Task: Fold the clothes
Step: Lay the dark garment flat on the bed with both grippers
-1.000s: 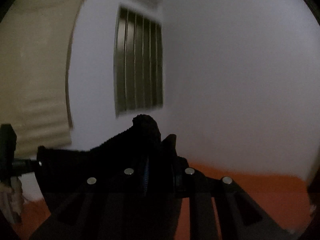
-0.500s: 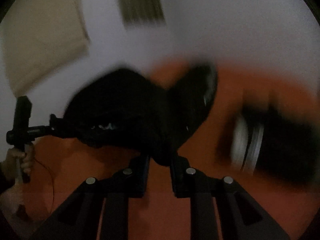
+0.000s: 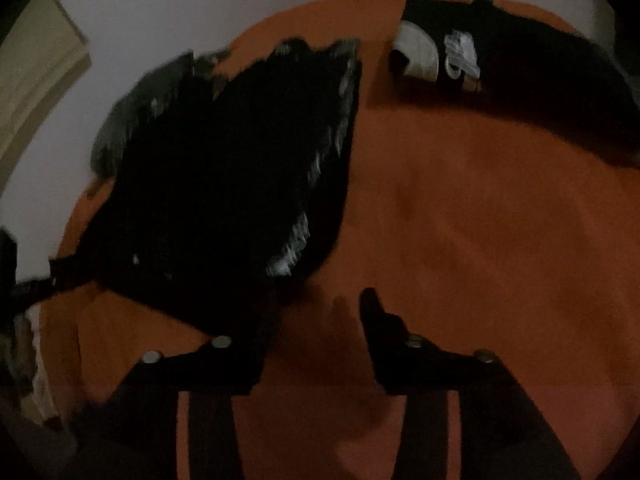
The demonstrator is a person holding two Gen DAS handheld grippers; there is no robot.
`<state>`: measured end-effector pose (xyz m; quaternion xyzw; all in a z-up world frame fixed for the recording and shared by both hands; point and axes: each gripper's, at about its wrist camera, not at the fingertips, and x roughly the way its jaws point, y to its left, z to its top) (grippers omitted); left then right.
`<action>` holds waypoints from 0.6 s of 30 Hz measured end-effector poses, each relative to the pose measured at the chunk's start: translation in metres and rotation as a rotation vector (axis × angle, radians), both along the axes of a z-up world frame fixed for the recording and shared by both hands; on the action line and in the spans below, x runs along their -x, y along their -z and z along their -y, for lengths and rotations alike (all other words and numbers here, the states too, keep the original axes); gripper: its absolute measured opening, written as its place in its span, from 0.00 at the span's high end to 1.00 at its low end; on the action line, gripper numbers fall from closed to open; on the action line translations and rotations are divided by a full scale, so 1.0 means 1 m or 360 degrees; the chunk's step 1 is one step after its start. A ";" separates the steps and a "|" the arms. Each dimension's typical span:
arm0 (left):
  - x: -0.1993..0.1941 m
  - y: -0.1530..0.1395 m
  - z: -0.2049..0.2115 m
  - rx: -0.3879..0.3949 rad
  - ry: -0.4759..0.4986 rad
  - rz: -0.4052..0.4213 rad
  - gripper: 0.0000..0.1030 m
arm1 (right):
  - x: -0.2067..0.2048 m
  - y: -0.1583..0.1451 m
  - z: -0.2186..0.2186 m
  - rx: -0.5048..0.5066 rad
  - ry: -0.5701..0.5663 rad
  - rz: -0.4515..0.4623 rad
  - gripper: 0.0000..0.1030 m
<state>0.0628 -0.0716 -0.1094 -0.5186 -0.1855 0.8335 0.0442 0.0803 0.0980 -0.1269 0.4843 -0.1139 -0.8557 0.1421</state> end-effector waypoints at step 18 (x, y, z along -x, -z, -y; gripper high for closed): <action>0.008 0.013 -0.017 0.0218 -0.0169 0.0174 0.68 | 0.022 0.048 0.079 -0.0332 -0.0082 0.0067 0.49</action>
